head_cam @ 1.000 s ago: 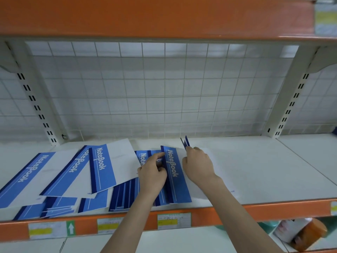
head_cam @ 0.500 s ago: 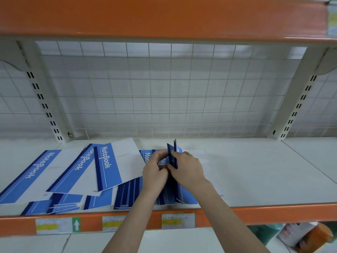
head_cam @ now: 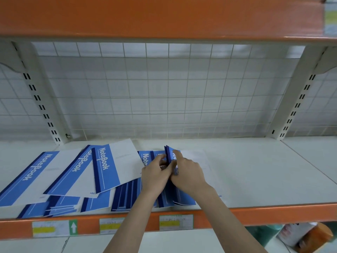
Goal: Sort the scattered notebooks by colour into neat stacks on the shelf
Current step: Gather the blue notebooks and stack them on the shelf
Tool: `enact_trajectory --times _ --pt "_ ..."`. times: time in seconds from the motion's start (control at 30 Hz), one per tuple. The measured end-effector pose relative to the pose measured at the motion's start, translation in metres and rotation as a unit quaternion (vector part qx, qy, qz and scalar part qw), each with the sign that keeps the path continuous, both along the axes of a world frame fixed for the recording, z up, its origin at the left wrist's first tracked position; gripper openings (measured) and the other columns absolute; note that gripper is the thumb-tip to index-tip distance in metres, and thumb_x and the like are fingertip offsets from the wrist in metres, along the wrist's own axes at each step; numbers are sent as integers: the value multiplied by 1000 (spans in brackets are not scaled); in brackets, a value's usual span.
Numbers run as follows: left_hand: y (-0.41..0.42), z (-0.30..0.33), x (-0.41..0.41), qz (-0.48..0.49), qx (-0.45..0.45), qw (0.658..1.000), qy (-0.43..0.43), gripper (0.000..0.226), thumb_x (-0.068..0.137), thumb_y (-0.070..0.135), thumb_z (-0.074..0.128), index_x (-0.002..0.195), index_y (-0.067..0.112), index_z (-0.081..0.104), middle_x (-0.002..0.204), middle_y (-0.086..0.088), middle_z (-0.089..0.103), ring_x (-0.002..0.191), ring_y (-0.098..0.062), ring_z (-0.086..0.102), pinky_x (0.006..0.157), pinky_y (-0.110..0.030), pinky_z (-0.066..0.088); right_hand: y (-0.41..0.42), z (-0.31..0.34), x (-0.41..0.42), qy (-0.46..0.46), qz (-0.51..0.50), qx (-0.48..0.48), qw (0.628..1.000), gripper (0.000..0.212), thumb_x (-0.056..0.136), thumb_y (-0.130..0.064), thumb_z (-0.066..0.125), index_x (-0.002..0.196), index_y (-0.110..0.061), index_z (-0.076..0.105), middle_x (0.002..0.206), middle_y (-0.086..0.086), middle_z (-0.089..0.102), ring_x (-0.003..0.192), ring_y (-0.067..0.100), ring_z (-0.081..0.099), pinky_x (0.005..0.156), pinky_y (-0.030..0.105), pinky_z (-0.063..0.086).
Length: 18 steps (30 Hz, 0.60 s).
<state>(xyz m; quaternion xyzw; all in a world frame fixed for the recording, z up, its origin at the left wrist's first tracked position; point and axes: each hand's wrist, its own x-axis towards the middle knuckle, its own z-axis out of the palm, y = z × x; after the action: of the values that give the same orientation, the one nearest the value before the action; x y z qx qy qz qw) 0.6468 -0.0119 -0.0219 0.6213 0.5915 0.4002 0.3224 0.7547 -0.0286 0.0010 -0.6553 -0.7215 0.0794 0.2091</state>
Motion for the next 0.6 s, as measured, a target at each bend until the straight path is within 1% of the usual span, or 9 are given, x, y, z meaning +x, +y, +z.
enact_trajectory --times 0.1,0.17,0.2,0.23,0.33,0.43,0.5,0.53,0.6 --pt "2 2 0 -5 -11 998 57 54 83 52 63 129 26 54 114 7 66 107 -13 61 104 -43 39 -8 4 13 96 43 -58 993 54 91 -9 40 143 -17 31 103 8 66 91 27 62 75 30 46" --pt "3 5 0 -19 -22 995 92 52 79 52 68 124 28 57 111 9 67 103 -12 62 103 -42 39 -11 8 23 218 42 -87 971 51 92 -1 36 140 -16 38 115 9 63 93 24 60 70 22 48" --pt "3 7 0 -29 -35 996 80 47 78 48 71 118 29 60 108 9 69 101 -12 63 102 -42 40 -12 9 29 236 32 -90 967 50 92 1 35 139 -15 40 122 10 60 94 22 59 66 16 46" --pt "4 9 -1 -36 -54 997 48 43 76 42 74 114 28 62 107 8 69 100 -13 63 101 -43 41 -12 9 34 218 20 -90 972 50 92 1 35 140 -14 39 128 11 55 99 22 57 68 13 44" --pt "3 14 -4 -32 -93 993 -67 39 78 23 75 114 20 61 112 -1 67 101 -19 63 96 -45 48 -13 4 49 117 -59 -84 988 48 92 -5 39 140 -5 33 134 14 46 116 28 51 83 24 38" --pt "-1 21 -11 -28 -71 985 -152 35 83 9 69 114 15 54 108 -8 67 91 -24 67 87 -46 54 -14 1 58 159 -111 -82 978 23 92 -8 43 114 -1 42 112 16 53 97 31 54 69 27 35" --pt "-6 29 -15 -43 -32 976 -213 34 85 4 67 113 15 53 96 -5 71 82 -19 70 77 -40 57 -15 3 59 223 -112 -50 967 4 93 -8 42 92 -9 45 85 6 53 77 25 52 58 19 36" --pt "-9 33 -16 -53 -4 971 -233 34 85 2 65 113 18 53 90 -3 72 78 -15 70 74 -36 57 -15 6 58 259 -103 -19 960 11 93 -7 41 84 -13 44 73 1 48 67 20 48 50 14 33" --pt "-13 43 -17 -71 63 965 -247 35 87 1 63 110 25 54 87 2 73 79 -13 69 74 -31 57 -16 13 54 354 -88 40 930 11 93 -5 42 84 -12 44 63 -3 42 56 13 39 46 13 31"
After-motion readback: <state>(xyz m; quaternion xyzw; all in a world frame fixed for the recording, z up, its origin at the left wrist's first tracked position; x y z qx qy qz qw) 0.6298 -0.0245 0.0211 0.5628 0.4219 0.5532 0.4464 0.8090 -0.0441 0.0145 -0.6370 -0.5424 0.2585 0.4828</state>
